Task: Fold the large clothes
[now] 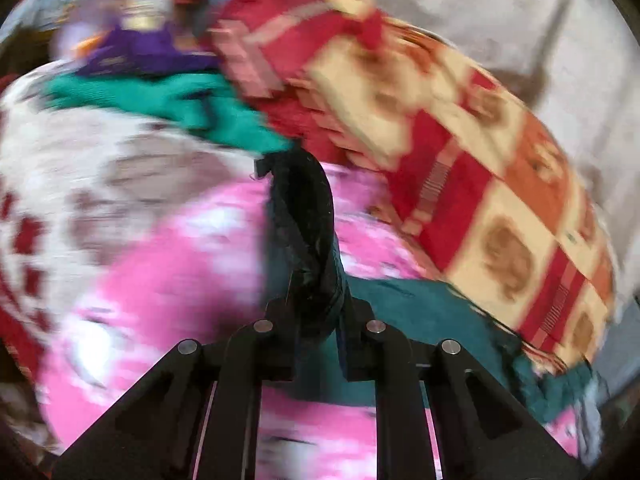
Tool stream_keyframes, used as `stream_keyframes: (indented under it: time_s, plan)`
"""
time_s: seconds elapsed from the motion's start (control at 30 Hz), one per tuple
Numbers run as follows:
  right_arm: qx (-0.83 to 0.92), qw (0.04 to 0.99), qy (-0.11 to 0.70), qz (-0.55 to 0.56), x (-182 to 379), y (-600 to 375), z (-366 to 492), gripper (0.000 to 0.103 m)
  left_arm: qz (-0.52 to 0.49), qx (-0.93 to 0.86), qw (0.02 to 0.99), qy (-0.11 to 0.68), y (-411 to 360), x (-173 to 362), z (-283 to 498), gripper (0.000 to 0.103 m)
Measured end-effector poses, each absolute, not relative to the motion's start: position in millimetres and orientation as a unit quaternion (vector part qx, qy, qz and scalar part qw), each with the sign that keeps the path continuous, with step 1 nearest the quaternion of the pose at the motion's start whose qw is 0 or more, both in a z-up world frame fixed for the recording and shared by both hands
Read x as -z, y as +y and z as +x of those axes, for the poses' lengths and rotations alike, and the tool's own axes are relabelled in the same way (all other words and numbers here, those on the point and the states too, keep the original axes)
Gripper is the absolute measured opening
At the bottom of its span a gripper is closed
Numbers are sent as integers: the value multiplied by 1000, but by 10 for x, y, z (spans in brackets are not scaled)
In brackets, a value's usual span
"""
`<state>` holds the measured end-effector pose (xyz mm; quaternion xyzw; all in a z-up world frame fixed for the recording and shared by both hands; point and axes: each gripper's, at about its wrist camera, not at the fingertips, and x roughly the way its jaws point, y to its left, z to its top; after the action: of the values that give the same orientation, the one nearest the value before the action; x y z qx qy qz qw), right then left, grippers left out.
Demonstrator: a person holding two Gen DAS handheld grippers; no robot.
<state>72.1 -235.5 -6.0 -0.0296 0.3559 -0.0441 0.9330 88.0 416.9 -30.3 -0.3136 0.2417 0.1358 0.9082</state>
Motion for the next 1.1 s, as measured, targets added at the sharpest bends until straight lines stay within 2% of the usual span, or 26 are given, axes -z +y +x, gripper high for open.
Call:
stream_keyframes:
  time_s: [0.17,0.33,0.57,0.8,1.1]
  plan:
    - [45,922,385,-14,88,-2390,618,90,-311,-30,917,248,3280,91,1420,12]
    - [59,923,380,-38,85,-2470,406,90,-297,45,916,266,2354,28,1917,12]
    - [67,916,395,27,197,-2768,398,90,-274,144,901,304,1043,98,2499,12]
    - [124,904,408,1,279,-2782,413,90,-261,239,872,339,21,249,2775,12]
    - [139,908,393,41,272,-2969,347,90,-235,315,836,383,-1006,491,3026,12]
